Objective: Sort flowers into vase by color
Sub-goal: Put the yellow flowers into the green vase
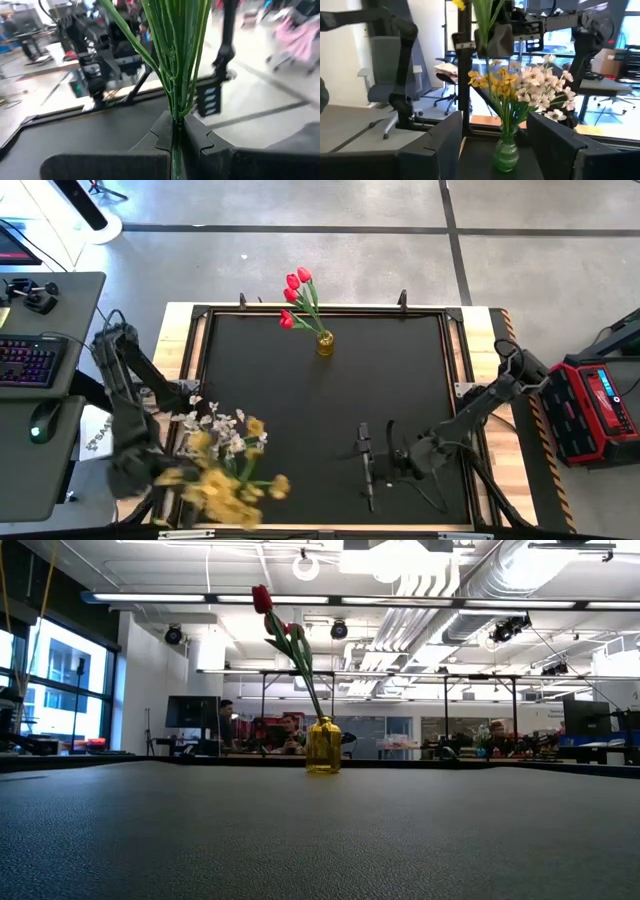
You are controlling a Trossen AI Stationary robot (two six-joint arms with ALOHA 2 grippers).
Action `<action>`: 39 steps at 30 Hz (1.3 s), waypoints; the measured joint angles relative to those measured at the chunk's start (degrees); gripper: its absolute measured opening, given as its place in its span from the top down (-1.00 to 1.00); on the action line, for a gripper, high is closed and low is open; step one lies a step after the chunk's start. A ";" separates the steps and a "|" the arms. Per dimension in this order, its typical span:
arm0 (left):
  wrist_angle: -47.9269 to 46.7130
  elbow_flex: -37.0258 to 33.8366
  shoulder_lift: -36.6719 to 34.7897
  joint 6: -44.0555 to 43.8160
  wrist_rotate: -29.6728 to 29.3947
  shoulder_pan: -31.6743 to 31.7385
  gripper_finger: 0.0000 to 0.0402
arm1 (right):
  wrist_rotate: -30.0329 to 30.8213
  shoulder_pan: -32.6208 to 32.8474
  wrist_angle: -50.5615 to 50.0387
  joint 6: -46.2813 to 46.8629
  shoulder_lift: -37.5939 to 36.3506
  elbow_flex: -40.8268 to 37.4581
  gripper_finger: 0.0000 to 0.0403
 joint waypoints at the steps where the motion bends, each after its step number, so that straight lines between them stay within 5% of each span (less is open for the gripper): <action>1: 0.15 0.00 1.45 -0.16 0.00 0.73 1.00 | -1.21 -0.74 0.17 -0.02 0.32 0.00 -0.03; 15: 4.48 -0.02 11.78 -3.53 6.03 15.24 1.00 | -14.50 -6.04 4.44 -6.29 1.27 0.00 -0.16; 24: 7.29 -0.04 12.88 0.18 7.72 20.84 1.00 | -13.80 -8.63 4.11 -1.97 1.30 0.00 -0.29; 32: 7.05 -0.04 12.88 0.03 11.65 23.25 1.00 | -14.33 -10.23 4.87 -2.98 1.31 0.00 -0.11; 39: 7.02 -0.04 12.88 -0.11 16.92 24.72 0.95 | -14.40 -10.66 4.90 -2.58 1.31 0.01 0.25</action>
